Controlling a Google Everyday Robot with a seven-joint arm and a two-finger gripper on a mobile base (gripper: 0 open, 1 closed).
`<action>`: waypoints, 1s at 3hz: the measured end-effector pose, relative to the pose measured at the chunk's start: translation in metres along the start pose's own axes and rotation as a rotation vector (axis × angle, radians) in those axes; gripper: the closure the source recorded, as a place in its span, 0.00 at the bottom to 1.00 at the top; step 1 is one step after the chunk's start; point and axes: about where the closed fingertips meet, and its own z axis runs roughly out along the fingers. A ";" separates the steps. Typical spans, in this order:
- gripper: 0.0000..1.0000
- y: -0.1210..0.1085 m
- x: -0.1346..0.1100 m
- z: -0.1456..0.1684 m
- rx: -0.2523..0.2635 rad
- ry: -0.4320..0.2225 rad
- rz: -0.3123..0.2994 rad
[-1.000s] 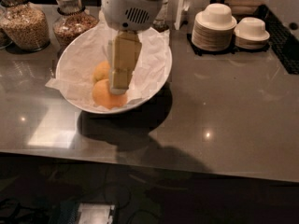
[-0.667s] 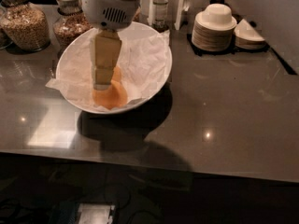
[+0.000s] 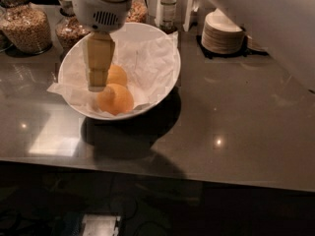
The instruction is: Pick orange from white bowl
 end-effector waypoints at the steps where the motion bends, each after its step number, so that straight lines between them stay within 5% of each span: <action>1: 0.00 0.001 0.003 -0.002 0.003 -0.006 0.028; 3: 0.00 0.001 0.058 0.024 0.039 -0.085 0.214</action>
Offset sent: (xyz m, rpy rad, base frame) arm 0.0274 -0.0678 -0.0466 0.2264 0.1000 -0.2454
